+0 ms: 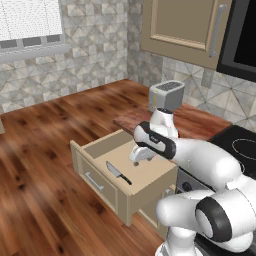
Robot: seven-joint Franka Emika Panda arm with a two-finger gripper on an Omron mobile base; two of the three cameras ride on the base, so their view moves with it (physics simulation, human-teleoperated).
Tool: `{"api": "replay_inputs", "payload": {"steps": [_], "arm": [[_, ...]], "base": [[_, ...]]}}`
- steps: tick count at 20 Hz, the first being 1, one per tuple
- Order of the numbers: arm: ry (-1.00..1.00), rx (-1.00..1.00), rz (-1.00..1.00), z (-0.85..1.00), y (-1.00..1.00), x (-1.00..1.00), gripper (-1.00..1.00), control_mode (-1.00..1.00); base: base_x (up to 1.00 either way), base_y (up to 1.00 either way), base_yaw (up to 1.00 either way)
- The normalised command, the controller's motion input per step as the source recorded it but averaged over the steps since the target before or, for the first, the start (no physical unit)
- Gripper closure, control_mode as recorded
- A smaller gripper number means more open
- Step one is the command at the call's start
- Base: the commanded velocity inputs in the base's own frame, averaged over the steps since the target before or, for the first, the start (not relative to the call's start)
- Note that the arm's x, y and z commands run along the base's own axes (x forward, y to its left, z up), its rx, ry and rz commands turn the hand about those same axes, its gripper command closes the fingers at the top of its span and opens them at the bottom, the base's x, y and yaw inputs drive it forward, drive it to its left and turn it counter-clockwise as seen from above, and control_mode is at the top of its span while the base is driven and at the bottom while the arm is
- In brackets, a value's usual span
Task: Pick up the metallic utensils from the counter and place them in the open drawer. Make sure not to pick up any wooden utensils.
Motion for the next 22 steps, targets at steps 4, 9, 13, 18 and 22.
{"api": "replay_inputs", "payload": {"steps": [4,9,13,18,22], "arm": [[0.03,-0.07,0.00,1.00,0.00,-0.12,-1.00,-1.00],[0.01,-0.07,0.00,1.00,0.00,-0.35,-1.00,-1.00],[-0.03,-0.01,0.00,0.67,-0.10,-0.49,-1.00,-1.00],[0.00,0.00,0.00,0.00,0.00,0.00,-1.00,-1.00],[0.00,0.00,0.00,0.00,0.00,0.00,-1.00,-1.00]], "base": [[0.00,0.00,0.00],[0.00,0.00,0.00],[0.00,0.00,0.00],[0.00,0.00,0.00],[0.00,0.00,0.00]]}}
